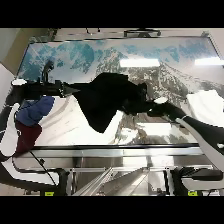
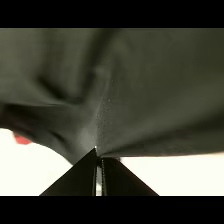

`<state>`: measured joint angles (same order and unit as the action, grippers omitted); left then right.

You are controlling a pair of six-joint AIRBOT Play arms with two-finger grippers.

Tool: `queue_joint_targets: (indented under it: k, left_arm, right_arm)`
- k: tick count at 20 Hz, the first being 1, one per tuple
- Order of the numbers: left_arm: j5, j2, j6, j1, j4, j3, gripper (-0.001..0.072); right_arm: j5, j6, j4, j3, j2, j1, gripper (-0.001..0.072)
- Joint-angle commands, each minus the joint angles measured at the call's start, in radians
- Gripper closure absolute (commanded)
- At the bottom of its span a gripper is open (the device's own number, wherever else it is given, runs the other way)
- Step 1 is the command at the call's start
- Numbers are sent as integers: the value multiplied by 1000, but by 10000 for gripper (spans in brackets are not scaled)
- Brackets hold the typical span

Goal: Fold the shirts.

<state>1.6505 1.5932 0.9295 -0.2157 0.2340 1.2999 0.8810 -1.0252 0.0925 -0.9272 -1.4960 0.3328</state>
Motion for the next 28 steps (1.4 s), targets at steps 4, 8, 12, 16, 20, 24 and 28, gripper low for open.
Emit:
queue_joint_targets:
  k: [4, 8, 12, 16, 20, 24, 28]
  left_arm:
    - [147, -282, -59, 1, -712, 1, 693]
    - [-35, -586, -153, -1, -966, 1, 690]
    - [-343, -835, -160, -3, -678, 1, 681]
    - [-555, -904, -71, 2, -258, 1, 680]
    - [-566, -718, -64, 164, 19, 0, 680]
    - [-649, -350, -53, 329, 264, 1, 682]
    - [-684, -1, -54, 310, 262, 18, 684]
  right_arm:
    - [412, -50, -119, -290, 452, -259, 691]
    - [410, -137, -135, -510, 640, -415, 692]
    - [412, -201, -92, -542, 709, -443, 691]
    - [421, -289, 146, -531, 669, -430, 691]
    - [387, -288, 302, -433, 556, -367, 691]
    - [240, -288, 477, -269, 365, -330, 691]
    - [95, -230, 483, -221, 50, -332, 691]
